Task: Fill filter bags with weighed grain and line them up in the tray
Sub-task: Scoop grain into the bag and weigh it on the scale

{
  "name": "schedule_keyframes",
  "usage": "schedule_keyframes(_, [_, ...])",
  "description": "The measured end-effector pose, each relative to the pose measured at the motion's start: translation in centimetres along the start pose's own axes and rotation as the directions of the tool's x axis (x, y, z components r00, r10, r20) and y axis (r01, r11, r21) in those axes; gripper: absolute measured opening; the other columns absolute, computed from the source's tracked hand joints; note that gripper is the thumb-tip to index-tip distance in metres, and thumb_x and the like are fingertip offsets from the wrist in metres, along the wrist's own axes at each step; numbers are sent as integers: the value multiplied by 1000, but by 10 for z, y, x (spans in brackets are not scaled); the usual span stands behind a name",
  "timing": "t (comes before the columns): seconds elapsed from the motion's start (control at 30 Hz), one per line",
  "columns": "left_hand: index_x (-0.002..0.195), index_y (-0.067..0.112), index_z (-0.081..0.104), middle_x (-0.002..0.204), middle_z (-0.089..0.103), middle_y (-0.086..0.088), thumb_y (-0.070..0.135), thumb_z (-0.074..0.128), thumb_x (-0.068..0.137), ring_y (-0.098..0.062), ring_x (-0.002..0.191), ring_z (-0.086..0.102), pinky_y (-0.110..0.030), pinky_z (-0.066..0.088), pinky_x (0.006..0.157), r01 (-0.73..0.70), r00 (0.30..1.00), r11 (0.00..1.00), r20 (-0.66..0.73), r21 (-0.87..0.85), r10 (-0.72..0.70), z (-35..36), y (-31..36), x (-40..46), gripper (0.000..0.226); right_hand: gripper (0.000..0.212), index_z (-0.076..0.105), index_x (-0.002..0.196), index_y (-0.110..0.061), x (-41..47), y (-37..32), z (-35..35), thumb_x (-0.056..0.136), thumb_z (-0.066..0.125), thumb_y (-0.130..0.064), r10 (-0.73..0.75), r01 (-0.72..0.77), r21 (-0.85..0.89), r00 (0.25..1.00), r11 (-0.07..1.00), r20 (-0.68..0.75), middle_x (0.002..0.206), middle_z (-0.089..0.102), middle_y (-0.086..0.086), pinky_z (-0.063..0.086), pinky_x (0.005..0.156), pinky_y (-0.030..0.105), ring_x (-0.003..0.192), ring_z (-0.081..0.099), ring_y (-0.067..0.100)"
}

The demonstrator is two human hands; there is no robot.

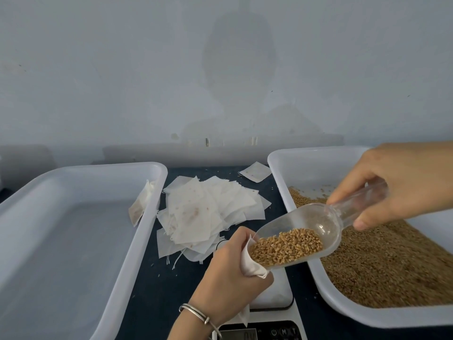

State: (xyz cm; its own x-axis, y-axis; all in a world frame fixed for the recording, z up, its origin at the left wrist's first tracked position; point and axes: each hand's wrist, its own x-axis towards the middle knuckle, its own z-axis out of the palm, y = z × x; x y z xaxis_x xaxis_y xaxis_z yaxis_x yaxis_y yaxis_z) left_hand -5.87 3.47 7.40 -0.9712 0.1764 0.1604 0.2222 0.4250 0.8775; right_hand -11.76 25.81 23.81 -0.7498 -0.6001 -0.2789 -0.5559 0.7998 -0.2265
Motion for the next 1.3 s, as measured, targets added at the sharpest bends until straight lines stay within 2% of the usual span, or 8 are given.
schedule_keyframes(0.1, [87, 21, 47, 69, 50, 3, 10, 62, 69, -3, 56, 36, -15, 31, 51, -5, 1000, 1000, -6, 19, 5, 1, 0, 0, 25, 43, 48, 94, -77, 0, 3, -1, 64, 71, -57, 13, -13, 0, 1000, 1000, 11, 80, 63, -40, 45, 62, 9, 74, 58, -19])
schedule_keyframes(0.23, [88, 21, 48, 73, 53, -4, 11, 63, 68, -3, 57, 37, -15, 32, 51, 8, 1000, 999, -18, 36, -7, 1, 0, 0, 26, 42, 48, 94, -78, 1, 7, -1, 62, 68, -60, 26, -26, -13, 999, 1000, 27, 81, 67, -33, 49, 71, 16, 75, 60, -15])
schedule_keyframes(0.5, [87, 30, 45, 68, 52, 5, 12, 63, 69, -3, 50, 38, -13, 31, 46, 24, 1000, 999, -9, 33, -24, 1, 0, 0, 31, 43, 48, 94, -77, 2, 6, 0, 65, 71, -56, 41, -41, -19, 999, 999, 32, 81, 66, -35, 48, 71, 14, 74, 59, -17])
schedule_keyframes(0.77, [87, 25, 48, 58, 50, 17, 9, 63, 70, -3, 48, 39, -12, 31, 45, 22, 1000, 1000, -13, 22, -21, 1, 2, -1, 28, 43, 46, 93, -79, 3, 9, 0, 62, 69, -60, 59, -59, -21, 998, 998, 29, 79, 68, -29, 47, 66, 11, 74, 59, -15])
schedule_keyframes(0.9, [87, 25, 47, 58, 50, 18, 10, 63, 70, -3, 49, 38, -12, 31, 46, 19, 1000, 999, -19, 28, -18, 0, 1, -1, 28, 42, 47, 93, -78, 2, 9, 1, 61, 69, -61, 63, -62, -3, 998, 998, 33, 82, 69, -28, 48, 73, 14, 75, 60, -15])
schedule_keyframes(1.1, [88, 28, 45, 57, 49, 16, 8, 63, 72, -4, 47, 37, -12, 31, 44, 14, 1000, 999, -25, 28, -14, 1, 2, -1, 31, 42, 51, 92, -76, 2, 9, 4, 62, 73, -58, 44, -45, 29, 999, 999, 30, 83, 61, -44, 45, 71, 12, 80, 55, -21])
schedule_keyframes(1.2, [89, 23, 46, 53, 49, 22, 4, 61, 73, -3, 44, 38, -10, 29, 42, 1, 1000, 1000, -10, 17, -1, 1, 4, -2, 29, 41, 51, 91, -76, 1, 15, 8, 59, 72, -61, 54, -57, 67, 998, 996, 36, 86, 60, -45, 47, 75, 18, 81, 56, -20])
schedule_keyframes(1.3, [87, 22, 47, 55, 50, 19, 7, 61, 72, -2, 46, 38, -10, 29, 45, -21, 1000, 1000, -22, -10, 20, -1, 3, -1, 25, 43, 52, 93, -75, 0, 20, 12, 53, 67, -71, 53, -62, 111, 996, 992, 75, 88, 60, -45, 44, 75, 18, 84, 56, -21])
